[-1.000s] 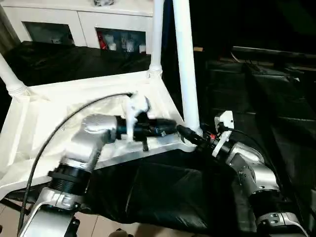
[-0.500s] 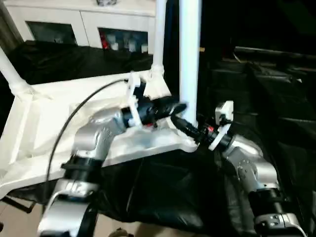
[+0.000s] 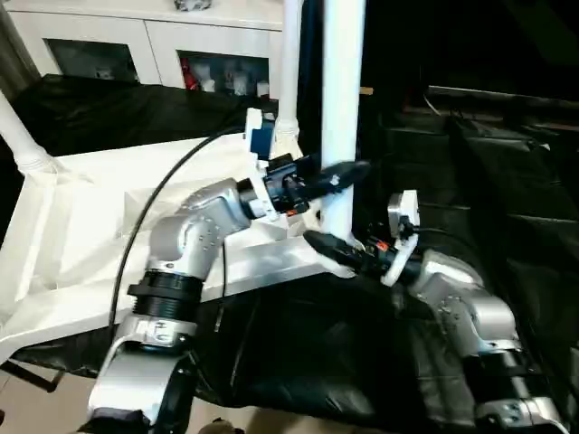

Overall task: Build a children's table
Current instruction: Insert table leg to table base

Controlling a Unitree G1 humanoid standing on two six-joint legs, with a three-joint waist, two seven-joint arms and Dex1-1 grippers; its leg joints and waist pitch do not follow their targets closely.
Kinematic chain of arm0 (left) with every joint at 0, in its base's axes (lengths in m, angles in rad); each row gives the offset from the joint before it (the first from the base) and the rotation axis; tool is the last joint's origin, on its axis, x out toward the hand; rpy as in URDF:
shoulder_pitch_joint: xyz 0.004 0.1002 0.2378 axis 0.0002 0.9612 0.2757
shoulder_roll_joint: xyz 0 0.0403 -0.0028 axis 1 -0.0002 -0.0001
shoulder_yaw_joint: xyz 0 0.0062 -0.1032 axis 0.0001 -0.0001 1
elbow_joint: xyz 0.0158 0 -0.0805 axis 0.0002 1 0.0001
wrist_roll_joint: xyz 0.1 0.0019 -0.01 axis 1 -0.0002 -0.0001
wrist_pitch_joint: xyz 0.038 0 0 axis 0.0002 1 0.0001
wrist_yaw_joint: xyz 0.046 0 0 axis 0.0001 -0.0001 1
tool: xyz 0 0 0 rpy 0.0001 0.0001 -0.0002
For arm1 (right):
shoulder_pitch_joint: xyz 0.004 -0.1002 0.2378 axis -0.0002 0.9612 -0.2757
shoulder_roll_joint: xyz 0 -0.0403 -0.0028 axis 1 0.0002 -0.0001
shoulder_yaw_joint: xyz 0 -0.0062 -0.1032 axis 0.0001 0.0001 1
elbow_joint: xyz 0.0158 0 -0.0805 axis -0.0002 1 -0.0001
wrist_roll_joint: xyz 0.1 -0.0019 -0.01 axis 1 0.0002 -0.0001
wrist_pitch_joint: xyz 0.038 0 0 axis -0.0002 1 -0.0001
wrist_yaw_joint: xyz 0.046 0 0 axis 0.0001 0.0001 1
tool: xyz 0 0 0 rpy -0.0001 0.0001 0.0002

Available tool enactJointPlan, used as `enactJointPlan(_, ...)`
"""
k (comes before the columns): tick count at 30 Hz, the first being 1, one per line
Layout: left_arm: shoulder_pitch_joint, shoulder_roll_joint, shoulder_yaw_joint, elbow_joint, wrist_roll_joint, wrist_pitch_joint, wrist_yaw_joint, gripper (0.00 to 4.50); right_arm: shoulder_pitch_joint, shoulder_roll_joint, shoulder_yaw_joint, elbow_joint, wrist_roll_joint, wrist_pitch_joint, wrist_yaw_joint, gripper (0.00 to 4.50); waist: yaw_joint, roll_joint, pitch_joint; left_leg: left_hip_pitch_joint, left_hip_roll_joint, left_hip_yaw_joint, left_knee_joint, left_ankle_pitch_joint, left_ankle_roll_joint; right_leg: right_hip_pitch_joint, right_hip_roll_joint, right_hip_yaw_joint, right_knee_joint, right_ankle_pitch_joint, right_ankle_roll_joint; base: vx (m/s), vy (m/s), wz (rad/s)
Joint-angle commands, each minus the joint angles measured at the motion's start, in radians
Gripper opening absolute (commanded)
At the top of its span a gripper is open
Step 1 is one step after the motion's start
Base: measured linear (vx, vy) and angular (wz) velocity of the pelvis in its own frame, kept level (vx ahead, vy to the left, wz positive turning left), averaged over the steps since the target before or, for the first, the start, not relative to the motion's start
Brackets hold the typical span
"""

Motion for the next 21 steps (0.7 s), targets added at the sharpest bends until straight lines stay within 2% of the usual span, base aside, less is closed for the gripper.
enactJointPlan(1, -0.013, 0.000, 0.014, -0.004, -0.018, 0.017, 0.011, 2.10, -0.005, -0.012, -0.009, -0.023, 0.012, 0.006, -0.001, 2.63, 0.005, -0.012, -0.072, 0.007, 0.034, -0.006, -0.060, -0.028, 0.105, 0.065, -0.055, 0.026, -0.054, 0.079, -0.302, 0.000, 0.000, 0.00)
enactJointPlan(7, -0.026, -0.004, 0.026, 0.017, -0.005, 0.034, 0.086, 1.98, -0.010, -0.016, -0.008, -0.031, 0.010, 0.020, -0.010, 2.63, 0.006, -0.011, -0.073, 0.008, 0.034, -0.006, -0.058, -0.015, 0.101, 0.063, -0.054, 0.026, -0.052, 0.089, -0.301, 0.000, 0.000, 0.00)
enactJointPlan(8, -0.031, -0.008, 0.028, 0.026, 0.012, 0.028, 0.125, 1.97, -0.013, -0.016, -0.010, -0.030, 0.004, 0.019, -0.019, 2.98, 0.006, -0.011, -0.072, 0.007, 0.034, -0.006, -0.058, -0.015, 0.102, 0.063, -0.055, 0.026, -0.052, 0.090, -0.302, 0.000, 0.000, 0.00)
enactJointPlan(9, -0.033, -0.010, 0.030, 0.030, 0.018, 0.028, 0.140, 1.96, -0.015, -0.015, -0.012, -0.029, 0.007, 0.023, -0.022, 3.19, 0.006, -0.017, -0.073, 0.007, 0.034, -0.006, -0.058, -0.014, 0.103, 0.064, -0.054, 0.026, -0.053, 0.091, -0.300, 0.000, 0.000, 0.00)
enactJointPlan(10, -0.040, -0.013, 0.031, 0.042, 0.044, 0.024, 0.197, 1.96, -0.024, -0.010, -0.028, -0.027, 0.019, 0.043, -0.040, 3.33, 0.006, -0.019, -0.072, 0.007, 0.033, -0.005, -0.058, -0.014, 0.102, 0.064, -0.053, 0.026, -0.053, 0.087, -0.298, 0.000, 0.000, 0.00)
enactJointPlan(12, -0.041, -0.014, 0.031, 0.043, 0.055, 0.023, 0.218, 1.92, -0.030, -0.009, -0.037, -0.026, 0.029, 0.053, -0.052, 3.39, 0.007, -0.018, -0.072, 0.007, 0.033, -0.007, -0.058, -0.014, 0.100, 0.065, -0.055, 0.026, -0.054, 0.071, -0.286, 0.000, 0.000, 0.00)
enactJointPlan(14, -0.051, -0.018, 0.040, 0.051, 0.070, 0.046, 0.281, 1.89, -0.041, -0.007, -0.055, -0.027, 0.045, 0.066, -0.078, 3.74, 0.007, -0.018, -0.073, 0.006, 0.032, -0.007, -0.057, -0.005, 0.099, 0.064, -0.054, 0.026, -0.053, 0.077, -0.283, 0.000, 0.000, 0.00)
enactJointPlan(19, -0.058, -0.021, 0.039, 0.033, 0.101, 0.074, 0.368, 1.89, -0.057, -0.016, -0.074, -0.040, 0.045, 0.093, -0.127, 3.80, 0.009, -0.022, -0.074, 0.006, 0.031, -0.007, -0.055, 0.023, 0.104, 0.065, -0.053, 0.025, -0.048, 0.105, -0.284, 0.000, 0.000, 0.00)
enactJointPlan(20, -0.065, -0.034, 0.040, 0.002, 0.117, 0.099, 0.455, 1.89, -0.079, -0.038, -0.069, -0.064, 0.029, 0.160, -0.171, 3.80, 0.008, -0.023, -0.073, 0.006, 0.031, -0.007, -0.055, 0.025, 0.103, 0.065, -0.052, 0.025, -0.049, 0.099, -0.282, 0.000, 0.000, 0.00)
enactJointPlan(21, -0.065, -0.034, 0.040, 0.002, 0.117, 0.099, 0.455, 1.89, -0.079, -0.038, -0.069, -0.064, 0.029, 0.160, -0.171, 3.80, 0.009, -0.024, -0.074, 0.007, 0.032, -0.007, -0.055, 0.028, 0.101, 0.066, -0.052, 0.025, -0.049, 0.102, -0.283, 0.000, 0.000, 0.00)
